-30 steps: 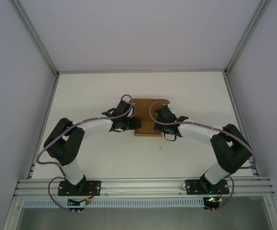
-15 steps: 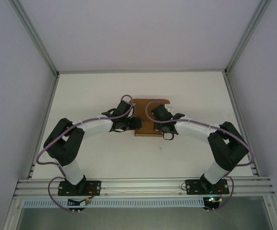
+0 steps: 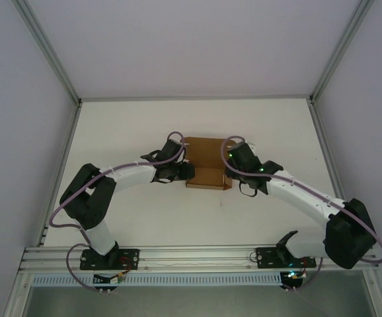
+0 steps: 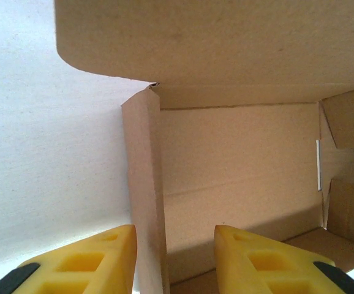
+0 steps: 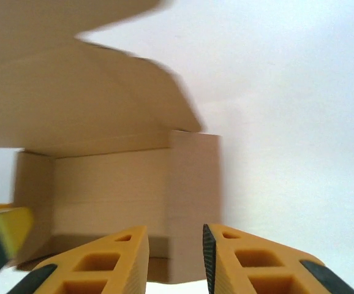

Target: Assemble paper box

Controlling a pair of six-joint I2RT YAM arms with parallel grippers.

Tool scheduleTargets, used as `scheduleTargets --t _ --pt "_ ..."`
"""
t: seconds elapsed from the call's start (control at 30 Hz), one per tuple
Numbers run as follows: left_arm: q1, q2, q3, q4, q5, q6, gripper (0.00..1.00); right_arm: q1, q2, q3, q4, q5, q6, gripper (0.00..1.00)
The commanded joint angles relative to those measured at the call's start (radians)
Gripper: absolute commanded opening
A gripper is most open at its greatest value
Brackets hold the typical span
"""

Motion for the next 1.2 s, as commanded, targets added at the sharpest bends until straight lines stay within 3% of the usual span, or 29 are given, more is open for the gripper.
scheduleTargets --t 0.0,0.17,0.5,0.73,0.97,1.17 --pt "-0.005 -0.037 0.019 -0.014 0.002 0.010 0.37 -0.068 -0.029 -0.088 -0.040 -0.029 0.061 0.29" --pt "-0.005 -0.027 0.027 -0.014 0.014 0.012 0.37 -0.176 0.010 -0.179 0.119 -0.221 0.077 0.27" --pt "-0.006 -0.019 0.043 -0.027 0.020 0.017 0.37 -0.209 0.218 -0.151 0.345 -0.419 0.073 0.20" --pt "-0.008 -0.018 0.045 -0.028 0.022 0.021 0.36 -0.209 0.157 -0.190 0.445 -0.496 0.084 0.20" --pt "-0.010 -0.003 0.047 -0.028 0.028 0.022 0.36 -0.207 0.252 -0.206 0.606 -0.631 0.112 0.17" --pt "-0.012 -0.003 0.047 -0.031 0.025 0.024 0.36 -0.207 0.305 -0.192 0.615 -0.639 0.107 0.13"
